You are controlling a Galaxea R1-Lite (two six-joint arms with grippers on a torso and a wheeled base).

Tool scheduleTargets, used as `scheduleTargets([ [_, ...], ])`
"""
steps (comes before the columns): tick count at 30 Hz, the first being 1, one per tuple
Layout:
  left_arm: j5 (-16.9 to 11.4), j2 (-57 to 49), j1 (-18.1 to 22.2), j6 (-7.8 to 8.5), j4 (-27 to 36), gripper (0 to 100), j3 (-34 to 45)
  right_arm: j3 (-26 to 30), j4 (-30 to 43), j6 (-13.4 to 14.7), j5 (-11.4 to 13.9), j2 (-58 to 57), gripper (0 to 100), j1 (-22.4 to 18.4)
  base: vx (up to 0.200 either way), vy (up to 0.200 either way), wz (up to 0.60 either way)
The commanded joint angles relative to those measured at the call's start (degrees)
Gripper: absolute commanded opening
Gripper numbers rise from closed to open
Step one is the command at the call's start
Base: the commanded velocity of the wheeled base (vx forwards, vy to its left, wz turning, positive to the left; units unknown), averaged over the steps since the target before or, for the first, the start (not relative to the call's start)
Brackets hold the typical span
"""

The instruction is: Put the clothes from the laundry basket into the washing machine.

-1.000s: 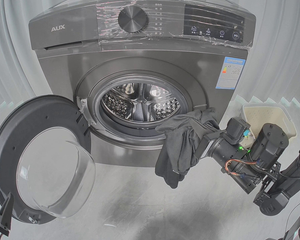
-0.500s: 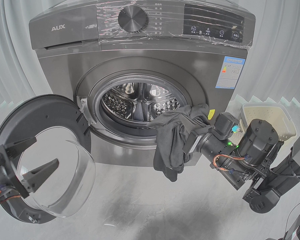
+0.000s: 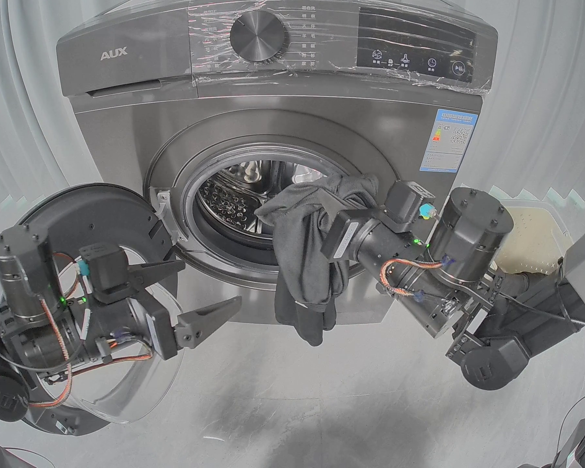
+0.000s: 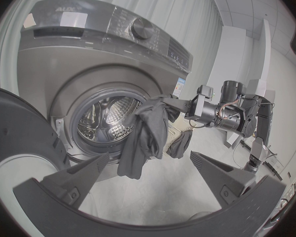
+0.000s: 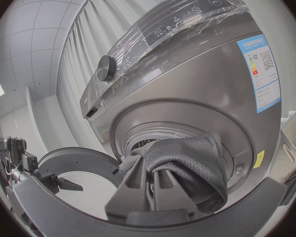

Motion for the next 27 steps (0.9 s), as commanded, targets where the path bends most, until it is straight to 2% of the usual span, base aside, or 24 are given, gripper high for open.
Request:
scheduleTargets([
  [1,0.24,7.10,-0.79,-0.02,-0.57,100,-2.15,-4.86,0.73,0.26,0.21,2.84,0,-0.06,0.000,0.000,0.00],
  [4,-0.11,7.63,-1.23,-0.10,-0.57,100,-2.59,-6.88,1.52,0.26,0.12,3.46,0,-0.06,0.000,0.000,0.00],
  [8,-0.55,9.30,-2.19,-1.33,-0.57,100,-2.94,-7.85,1.79,0.34,0.04,3.90,0,0.03,0.000,0.000,0.00],
  [13,-3.27,11.67,-3.51,-1.86,-1.80,100,-2.94,-7.67,1.17,0.43,-0.49,4.95,0,-0.06,0.000,0.000,0.00],
  [15,-3.36,13.16,-3.51,-3.18,-3.12,100,-3.73,-7.67,1.08,0.43,-0.49,5.22,0,0.03,0.000,0.000,0.00],
  [17,-3.36,14.48,-3.51,-5.55,-4.97,100,-4.87,-7.76,1.08,0.52,-0.58,5.22,0,0.21,0.000,0.000,0.00],
  [20,-3.10,17.12,-3.51,-8.19,-6.37,100,-6.28,-7.76,1.08,0.52,-0.67,5.22,0,0.47,0.000,0.000,0.00],
  [24,-3.27,19.84,-3.51,-9.16,-6.55,100,-7.69,-7.67,1.00,0.52,-0.67,5.22,0,0.56,0.000,0.000,0.00],
  [27,-3.18,22.22,-3.51,-9.16,-6.81,100,-9.00,-7.67,1.00,0.61,-0.93,5.04,0,0.47,0.000,0.000,0.00],
])
